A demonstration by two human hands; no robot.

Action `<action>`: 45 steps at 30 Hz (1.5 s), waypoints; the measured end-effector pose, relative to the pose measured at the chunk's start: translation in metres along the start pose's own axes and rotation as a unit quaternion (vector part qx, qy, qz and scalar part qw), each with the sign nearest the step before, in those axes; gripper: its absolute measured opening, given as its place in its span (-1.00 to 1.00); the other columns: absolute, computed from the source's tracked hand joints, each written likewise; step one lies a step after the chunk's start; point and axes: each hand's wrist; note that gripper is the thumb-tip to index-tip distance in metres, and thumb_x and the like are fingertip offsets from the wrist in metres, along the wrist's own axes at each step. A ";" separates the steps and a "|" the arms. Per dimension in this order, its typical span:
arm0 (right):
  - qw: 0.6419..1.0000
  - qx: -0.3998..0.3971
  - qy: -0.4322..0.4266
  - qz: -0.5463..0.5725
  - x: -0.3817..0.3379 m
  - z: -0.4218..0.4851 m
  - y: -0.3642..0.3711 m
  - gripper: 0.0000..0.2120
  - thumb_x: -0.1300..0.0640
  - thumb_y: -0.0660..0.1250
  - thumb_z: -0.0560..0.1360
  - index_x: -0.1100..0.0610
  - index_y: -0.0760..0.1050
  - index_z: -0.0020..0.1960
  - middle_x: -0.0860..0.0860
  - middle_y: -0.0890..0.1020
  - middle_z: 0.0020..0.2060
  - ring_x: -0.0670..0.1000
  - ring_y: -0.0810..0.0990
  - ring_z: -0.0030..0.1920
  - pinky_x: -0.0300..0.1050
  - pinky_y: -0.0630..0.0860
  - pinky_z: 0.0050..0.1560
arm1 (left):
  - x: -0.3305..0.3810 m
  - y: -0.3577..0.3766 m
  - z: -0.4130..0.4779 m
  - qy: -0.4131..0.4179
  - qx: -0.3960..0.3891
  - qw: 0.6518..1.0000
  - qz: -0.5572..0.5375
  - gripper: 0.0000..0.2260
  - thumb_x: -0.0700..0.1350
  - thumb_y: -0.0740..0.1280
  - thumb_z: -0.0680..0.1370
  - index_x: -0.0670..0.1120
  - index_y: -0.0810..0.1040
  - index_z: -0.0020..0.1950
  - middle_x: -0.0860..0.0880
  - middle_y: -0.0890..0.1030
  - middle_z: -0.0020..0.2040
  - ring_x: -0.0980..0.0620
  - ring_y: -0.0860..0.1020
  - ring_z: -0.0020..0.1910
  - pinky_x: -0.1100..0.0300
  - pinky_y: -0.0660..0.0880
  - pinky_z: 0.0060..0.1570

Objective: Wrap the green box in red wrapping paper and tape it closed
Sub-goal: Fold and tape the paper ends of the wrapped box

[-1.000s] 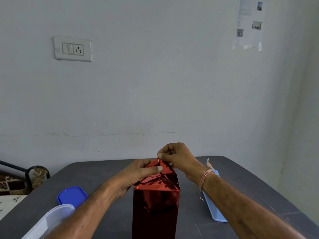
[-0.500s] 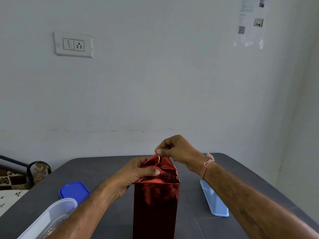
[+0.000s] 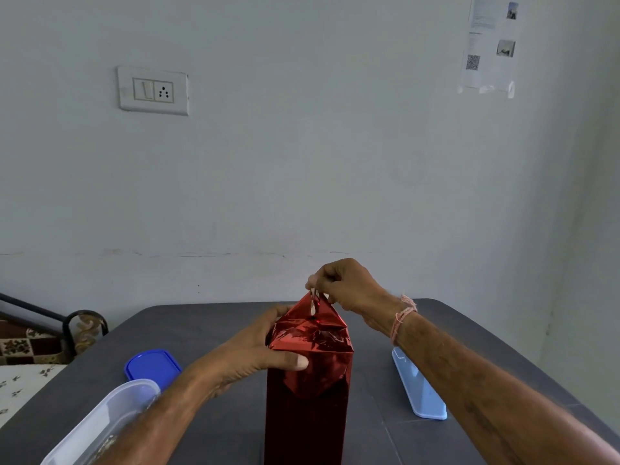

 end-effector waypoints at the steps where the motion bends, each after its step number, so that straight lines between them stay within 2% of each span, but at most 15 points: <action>1: 1.000 -0.001 0.003 0.001 -0.002 -0.002 -0.003 -0.82 0.15 0.31 0.65 0.18 0.68 0.06 -0.08 0.70 -0.12 -0.34 0.58 -0.32 -0.49 0.38 -0.40 | 0.000 0.002 0.000 0.003 0.007 1.000 -0.003 -0.29 -0.07 0.63 0.35 0.18 0.38 0.41 0.08 0.64 0.27 0.21 0.62 0.20 0.34 0.54 0.14; 3: 1.000 -0.025 -0.007 -0.001 -0.002 -0.004 -0.011 -0.79 0.13 0.24 0.68 0.01 0.65 0.14 -0.05 0.70 0.03 -0.27 0.59 -0.17 -0.42 0.44 -0.28 | -0.002 0.002 0.000 0.007 0.014 1.000 -0.012 -0.28 -0.07 0.63 0.34 0.17 0.39 0.40 0.08 0.64 0.26 0.21 0.63 0.19 0.37 0.54 0.10; 6: 0.994 -0.099 -0.054 -0.018 0.003 -0.009 -0.023 -0.71 0.19 0.23 0.67 -0.14 0.61 0.19 -0.09 0.61 0.21 -0.13 0.58 0.03 -0.19 0.54 -0.02 | -0.007 0.001 0.001 0.010 0.019 1.000 -0.022 -0.26 -0.10 0.64 0.35 0.19 0.35 0.42 0.06 0.61 0.30 0.20 0.62 0.21 0.34 0.56 0.11; 9: 0.982 -0.133 -0.107 -0.076 0.006 -0.009 -0.025 -0.63 0.28 0.22 0.64 -0.15 0.62 0.17 -0.20 0.59 0.20 -0.12 0.59 0.03 -0.20 0.53 0.09 | -0.009 0.001 0.002 0.011 0.019 1.000 -0.020 -0.24 -0.07 0.65 0.35 0.19 0.34 0.43 0.06 0.60 0.32 0.17 0.61 0.24 0.30 0.55 0.15; 12: 0.968 -0.123 -0.143 -0.164 0.005 0.000 -0.023 -0.68 0.26 0.33 0.59 -0.16 0.64 0.11 -0.17 0.60 0.19 -0.13 0.63 0.10 -0.10 0.56 0.20 | -0.007 0.003 0.002 0.010 0.017 1.000 -0.017 -0.26 -0.07 0.64 0.35 0.18 0.36 0.42 0.05 0.62 0.30 0.18 0.62 0.23 0.32 0.55 0.12; 18: 0.953 -0.110 -0.164 -0.231 0.004 0.022 -0.022 -0.92 0.19 0.49 0.50 0.02 0.68 -0.06 -0.09 0.66 -0.02 -0.12 0.69 -0.11 0.00 0.58 0.16 | -0.006 0.005 0.001 0.010 0.013 1.000 -0.012 -0.30 -0.06 0.62 0.37 0.17 0.38 0.41 0.05 0.60 0.31 0.17 0.61 0.23 0.35 0.56 0.07; 22: 0.952 -0.104 -0.164 -0.239 0.007 0.028 -0.021 -0.95 0.14 0.49 0.51 0.04 0.64 -0.11 -0.14 0.65 -0.11 -0.12 0.68 -0.11 -0.04 0.58 0.11 | -0.008 0.004 0.000 0.009 0.016 1.000 -0.022 -0.30 -0.07 0.63 0.37 0.17 0.38 0.41 0.05 0.62 0.29 0.18 0.62 0.22 0.34 0.57 0.08; 25: 0.950 -0.104 -0.163 -0.245 0.011 0.028 -0.017 -0.96 0.15 0.43 0.56 0.11 0.62 -0.07 -0.08 0.68 -0.10 -0.08 0.67 -0.07 -0.05 0.58 0.09 | -0.010 0.005 0.000 0.009 0.016 0.999 -0.030 -0.30 -0.07 0.64 0.36 0.16 0.40 0.41 0.07 0.64 0.28 0.16 0.62 0.22 0.31 0.56 0.11; 29: 0.971 -0.074 -0.141 -0.179 0.014 0.027 -0.014 -0.89 0.24 0.30 0.61 0.11 0.59 -0.04 -0.03 0.70 -0.07 -0.02 0.68 -0.06 0.08 0.65 0.05 | -0.010 0.005 0.000 0.011 0.009 0.999 -0.035 -0.29 -0.05 0.65 0.36 0.16 0.39 0.41 0.07 0.64 0.29 0.15 0.62 0.23 0.31 0.57 0.10; 32: 0.984 -0.112 -0.107 -0.092 0.012 0.022 -0.019 -0.79 0.22 0.23 0.65 -0.01 0.60 0.08 -0.04 0.67 0.06 -0.04 0.68 0.03 -0.07 0.66 -0.03 | -0.010 0.004 -0.001 0.008 0.010 0.999 -0.035 -0.23 0.05 0.65 0.30 0.20 0.37 0.42 0.08 0.63 0.30 0.16 0.61 0.25 0.29 0.55 0.16; 34: 0.988 -0.138 -0.070 -0.021 0.013 0.015 -0.021 -0.76 0.20 0.23 0.67 -0.05 0.59 0.18 -0.01 0.67 0.11 -0.06 0.67 0.06 -0.17 0.62 -0.05 | -0.009 0.002 0.000 0.008 0.016 0.999 -0.038 -0.21 0.20 0.61 0.28 0.22 0.36 0.44 0.07 0.62 0.32 0.14 0.59 0.29 0.16 0.48 0.33; 37: 0.990 -0.123 -0.021 0.062 0.022 0.004 -0.016 -0.78 0.19 0.28 0.66 0.01 0.56 0.27 0.11 0.69 0.11 -0.05 0.69 0.02 -0.18 0.61 -0.06 | -0.004 0.001 0.006 0.016 0.027 0.998 -0.048 -0.36 0.30 0.50 0.40 0.18 0.45 0.43 0.06 0.66 0.29 0.09 0.61 0.29 0.01 0.38 0.44; 40: 0.989 -0.103 0.010 0.108 0.034 -0.003 -0.009 -0.80 0.15 0.36 0.63 0.06 0.59 0.24 0.20 0.68 0.10 0.00 0.67 -0.03 -0.06 0.59 -0.02 | 0.007 0.004 0.015 0.021 0.068 0.996 -0.052 -0.65 0.18 0.42 0.58 0.07 0.61 0.31 0.02 0.73 0.16 0.07 0.68 0.18 0.09 0.47 0.33; 42: 0.988 -0.091 0.026 0.125 0.040 -0.004 -0.004 -0.81 0.12 0.41 0.60 0.08 0.62 0.21 0.23 0.69 0.06 0.02 0.67 -0.05 -0.04 0.60 -0.02 | 0.013 0.007 0.022 0.024 0.096 0.993 -0.063 -0.77 0.03 0.41 0.61 -0.04 0.68 0.20 -0.02 0.76 0.05 0.06 0.72 0.07 0.24 0.55 0.12; 45: 0.985 -0.086 0.015 0.149 0.044 -0.005 -0.001 -0.82 0.14 0.42 0.59 0.07 0.63 0.18 0.16 0.68 -0.08 0.04 0.64 -0.11 -0.08 0.58 -0.10 | 0.019 0.010 0.034 0.027 0.137 0.988 -0.060 -0.88 -0.11 0.46 0.59 -0.11 0.72 0.07 -0.05 0.77 -0.06 0.08 0.73 -0.07 0.39 0.54 -0.14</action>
Point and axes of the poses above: each hand's wrist, its own z-axis towards the middle knuckle, its own y-axis out of the palm, x = y × z
